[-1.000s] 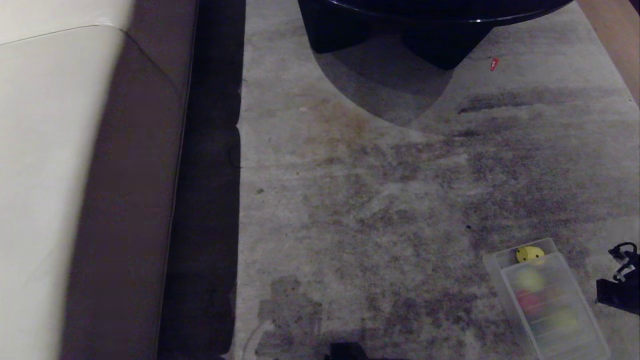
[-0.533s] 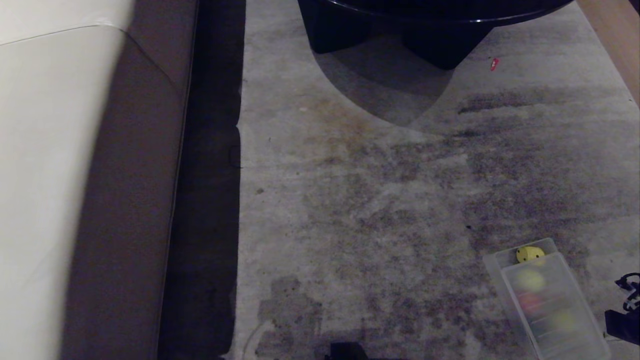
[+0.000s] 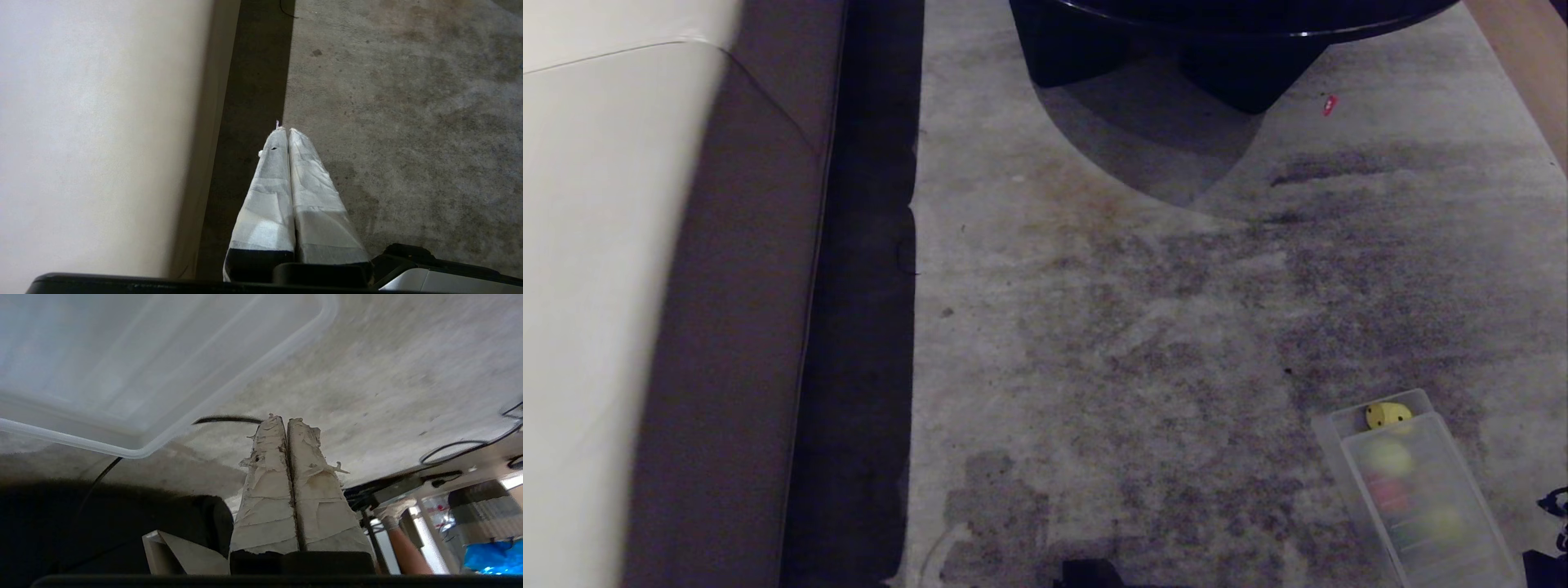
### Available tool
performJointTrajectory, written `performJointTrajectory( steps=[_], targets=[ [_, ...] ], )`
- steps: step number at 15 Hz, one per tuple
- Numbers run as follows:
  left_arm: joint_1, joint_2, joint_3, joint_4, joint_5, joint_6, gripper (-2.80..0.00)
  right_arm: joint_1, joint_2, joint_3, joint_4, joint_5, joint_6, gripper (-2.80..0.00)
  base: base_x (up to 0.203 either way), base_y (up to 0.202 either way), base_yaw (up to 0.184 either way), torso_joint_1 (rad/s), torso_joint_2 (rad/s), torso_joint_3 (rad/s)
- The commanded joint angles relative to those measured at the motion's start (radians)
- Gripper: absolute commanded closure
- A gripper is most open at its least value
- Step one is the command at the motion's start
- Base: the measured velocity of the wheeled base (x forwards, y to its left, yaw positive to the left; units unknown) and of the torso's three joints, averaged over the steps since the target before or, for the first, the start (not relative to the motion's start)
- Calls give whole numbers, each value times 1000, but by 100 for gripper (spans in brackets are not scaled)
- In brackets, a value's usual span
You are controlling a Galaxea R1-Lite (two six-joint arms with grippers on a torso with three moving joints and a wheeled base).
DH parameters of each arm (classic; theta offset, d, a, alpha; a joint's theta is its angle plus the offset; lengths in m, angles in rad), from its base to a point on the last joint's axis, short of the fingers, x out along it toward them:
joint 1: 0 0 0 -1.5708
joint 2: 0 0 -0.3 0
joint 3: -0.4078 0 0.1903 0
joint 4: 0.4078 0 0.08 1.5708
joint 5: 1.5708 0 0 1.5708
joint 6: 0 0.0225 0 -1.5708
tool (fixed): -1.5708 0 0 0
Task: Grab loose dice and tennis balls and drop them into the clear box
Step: Close the lid
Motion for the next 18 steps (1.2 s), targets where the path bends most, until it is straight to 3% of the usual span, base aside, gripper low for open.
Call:
performJointTrajectory(
  steps=[1,13,18],
  targets=[
    [0,1,0,0,1,-2,0,-7,39,9,-11,1,-3,0,0,0,0,0,0,0],
    [0,0,0,0,1,-2,0,-14,183,-47,-182,1,2,0,0,0,0,0,0,0],
    [0,1,0,0,1,-2,0,14,192,-47,-189,3,9,0,0,0,0,0,0,0]
  ],
)
